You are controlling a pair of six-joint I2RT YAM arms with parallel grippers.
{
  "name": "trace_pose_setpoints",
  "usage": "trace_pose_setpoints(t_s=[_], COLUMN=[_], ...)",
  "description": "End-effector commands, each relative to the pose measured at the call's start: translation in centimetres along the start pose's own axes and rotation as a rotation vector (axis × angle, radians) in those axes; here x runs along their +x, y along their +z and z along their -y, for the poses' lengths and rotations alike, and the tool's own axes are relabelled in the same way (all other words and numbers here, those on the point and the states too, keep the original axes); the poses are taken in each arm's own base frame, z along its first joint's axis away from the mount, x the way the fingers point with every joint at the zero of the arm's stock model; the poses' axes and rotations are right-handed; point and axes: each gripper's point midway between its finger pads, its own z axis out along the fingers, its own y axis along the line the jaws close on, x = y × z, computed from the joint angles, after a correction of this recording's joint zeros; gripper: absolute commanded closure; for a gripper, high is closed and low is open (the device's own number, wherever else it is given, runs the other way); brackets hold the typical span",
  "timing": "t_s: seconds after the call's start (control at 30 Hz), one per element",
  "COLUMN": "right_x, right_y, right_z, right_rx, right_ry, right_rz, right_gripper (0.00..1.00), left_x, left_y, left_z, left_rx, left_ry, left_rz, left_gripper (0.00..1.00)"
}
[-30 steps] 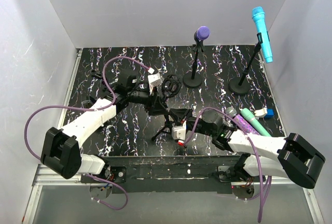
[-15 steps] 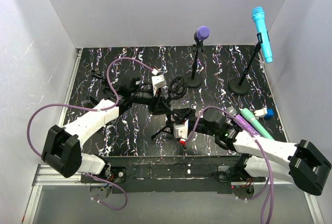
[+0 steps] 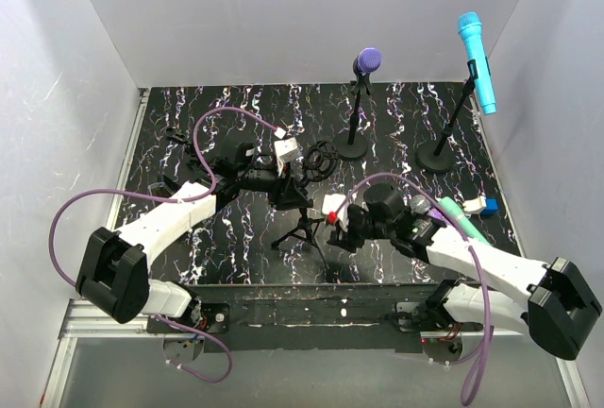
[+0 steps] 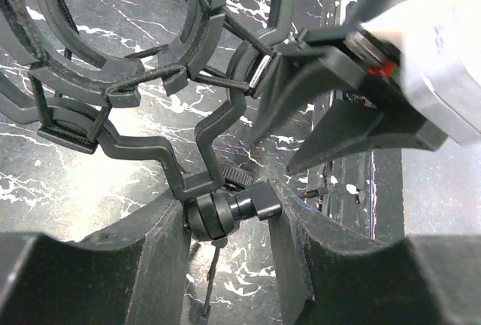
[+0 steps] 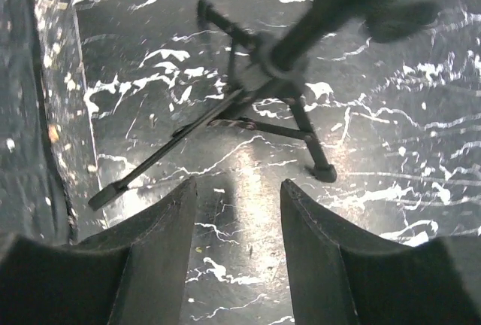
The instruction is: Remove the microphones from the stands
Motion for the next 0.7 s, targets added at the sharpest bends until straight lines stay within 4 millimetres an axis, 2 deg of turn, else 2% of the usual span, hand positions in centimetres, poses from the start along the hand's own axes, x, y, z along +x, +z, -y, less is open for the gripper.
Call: trace_pose_setpoints(t_s=[0.0, 0.23, 0.33, 0.67], right_x=[-4.1, -7.3, -8.6, -9.8], right_y=[-0.6, -0.4, -0.1, 0.4], right_z=[3.0, 6.2, 7.0, 6.9], right_rx=[0.052, 0.090, 0.082, 0.036], right_ry=[0.297, 0.364, 0.376, 0.372], right_rz=[0.080, 0.142, 0.180, 0.217], right_gripper=[0.45, 0.46, 0.48, 0.48], left_x=[0.0, 0.0, 0.0, 0.3], left_y=[-0.3, -0.3, -0.3, -0.4], left_z=[0.6, 0.7, 0.7, 0.6], left_rx=[0.013, 0.018, 0.015, 0.014], left_ry=[0.007, 0.001, 0.000, 0.010], left_rz=[-0.007, -0.014, -0.014, -0.027], left_gripper=[1.00, 1.00, 1.00, 1.00])
